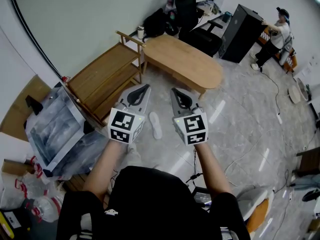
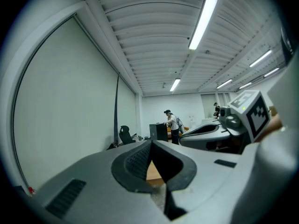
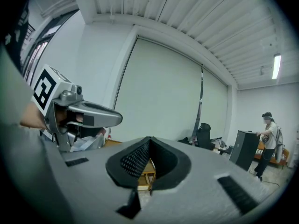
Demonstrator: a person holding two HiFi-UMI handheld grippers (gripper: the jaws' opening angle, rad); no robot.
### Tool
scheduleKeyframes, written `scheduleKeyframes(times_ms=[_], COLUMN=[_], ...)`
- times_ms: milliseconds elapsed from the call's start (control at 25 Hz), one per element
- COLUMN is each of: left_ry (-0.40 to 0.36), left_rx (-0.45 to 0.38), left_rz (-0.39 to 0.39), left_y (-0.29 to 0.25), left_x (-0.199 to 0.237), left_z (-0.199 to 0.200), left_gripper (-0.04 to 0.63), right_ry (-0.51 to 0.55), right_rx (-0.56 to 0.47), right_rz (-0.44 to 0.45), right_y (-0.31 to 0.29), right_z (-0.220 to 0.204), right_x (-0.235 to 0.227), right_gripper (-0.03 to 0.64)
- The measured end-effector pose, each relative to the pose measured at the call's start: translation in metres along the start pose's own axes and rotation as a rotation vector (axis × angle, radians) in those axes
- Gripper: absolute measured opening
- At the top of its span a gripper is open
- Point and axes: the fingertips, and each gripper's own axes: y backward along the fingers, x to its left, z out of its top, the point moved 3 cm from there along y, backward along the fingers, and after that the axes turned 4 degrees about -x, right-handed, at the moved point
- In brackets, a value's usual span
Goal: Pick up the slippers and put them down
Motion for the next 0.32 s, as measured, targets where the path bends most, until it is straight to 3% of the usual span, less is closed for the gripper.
scheduleKeyframes(times_ms=[320], left_ry=[-0.013], left_rx=[0.001], left_rz=[-0.007], left_y=[0.0009], left_x=[-0.001], left_z=[-0.0004], left_gripper=[0.005], right_ry=[-0.012], right_rx=[0.034], right_rz=[0.001], right_y=[-0.0018], right_z=[-0.0042], right_x=[0.0006], right_gripper=[-0.002])
